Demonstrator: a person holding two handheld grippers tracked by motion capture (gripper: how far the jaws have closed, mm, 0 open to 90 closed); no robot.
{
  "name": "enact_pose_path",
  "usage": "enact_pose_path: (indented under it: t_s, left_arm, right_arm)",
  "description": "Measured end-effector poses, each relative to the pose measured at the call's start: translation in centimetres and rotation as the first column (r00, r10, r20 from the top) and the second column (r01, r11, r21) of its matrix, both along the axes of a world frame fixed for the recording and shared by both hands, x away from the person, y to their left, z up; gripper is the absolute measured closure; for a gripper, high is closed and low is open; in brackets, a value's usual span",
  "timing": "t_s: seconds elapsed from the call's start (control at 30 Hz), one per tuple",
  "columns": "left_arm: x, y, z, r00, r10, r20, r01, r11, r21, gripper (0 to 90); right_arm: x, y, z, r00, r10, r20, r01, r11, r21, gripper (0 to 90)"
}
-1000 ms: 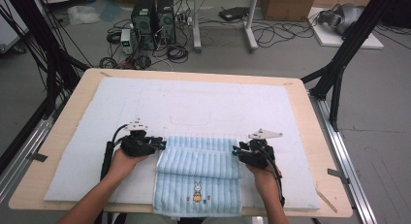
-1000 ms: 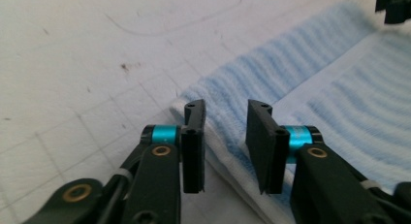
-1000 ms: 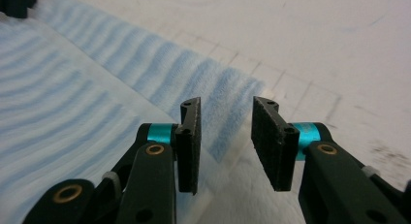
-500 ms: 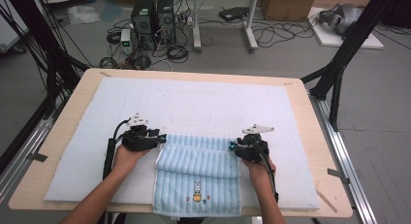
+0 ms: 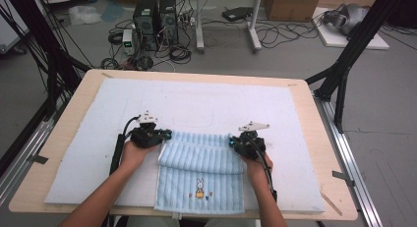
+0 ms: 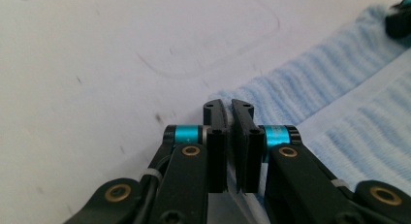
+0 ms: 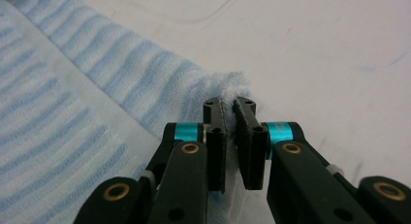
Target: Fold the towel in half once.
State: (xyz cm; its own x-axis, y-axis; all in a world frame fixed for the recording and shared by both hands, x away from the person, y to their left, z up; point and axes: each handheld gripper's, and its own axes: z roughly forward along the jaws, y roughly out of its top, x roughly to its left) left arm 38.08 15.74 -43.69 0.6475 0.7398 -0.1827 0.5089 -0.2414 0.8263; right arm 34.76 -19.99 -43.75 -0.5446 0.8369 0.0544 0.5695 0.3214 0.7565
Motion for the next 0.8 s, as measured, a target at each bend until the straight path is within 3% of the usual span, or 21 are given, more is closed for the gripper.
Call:
enact_pose_path:
  t_s: [0.17,0.3,0.33,0.4,0.53,0.6,0.7,0.8]
  left_arm:
    - [3.1,0.0,0.6,0.9994,0.020,0.027,-0.019,0.9994,-0.030,84.7]
    - [5.0,-0.1,0.4,0.9992,0.039,0.012,-0.039,0.9986,-0.037,84.7]
    - [5.3,-0.1,0.3,0.9989,0.040,0.025,-0.039,0.9985,-0.038,84.6]
    - [5.5,-0.1,0.0,0.9978,0.054,0.038,-0.052,0.9972,-0.054,84.6]
    - [5.9,0.1,-0.7,0.9965,0.083,-0.006,-0.083,0.9945,-0.064,81.3]
    - [6.0,0.4,-0.7,0.9938,0.107,-0.033,-0.109,0.9888,-0.102,64.2]
    - [5.9,0.8,-0.3,0.9951,0.097,-0.021,-0.099,0.9872,-0.125,60.0]
    - [5.7,0.8,-0.1,0.9972,0.072,-0.019,-0.074,0.9880,-0.136,59.1]
  right_arm:
    - [2.9,0.2,0.7,0.9982,-0.046,0.037,0.046,0.999,-0.002,83.8]
    - [5.1,0.1,0.8,0.9962,-0.083,0.028,0.082,0.996,0.018,83.6]
    - [5.5,0.1,0.7,0.9958,-0.085,0.033,0.085,0.996,0.015,83.6]
    - [6.0,0.4,0.8,0.9953,-0.090,0.036,0.090,0.996,0.000,83.6]
    - [6.8,0.5,0.5,0.9945,-0.100,0.030,0.100,0.995,0.002,82.7]
    - [6.9,0.4,0.4,0.9948,-0.099,0.023,0.099,0.995,-0.004,80.3]
    - [6.8,0.1,0.5,0.9950,-0.097,0.022,0.097,0.995,0.021,73.1]
    - [6.6,-0.6,0.9,0.9942,-0.100,0.038,0.099,0.994,0.044,71.4]
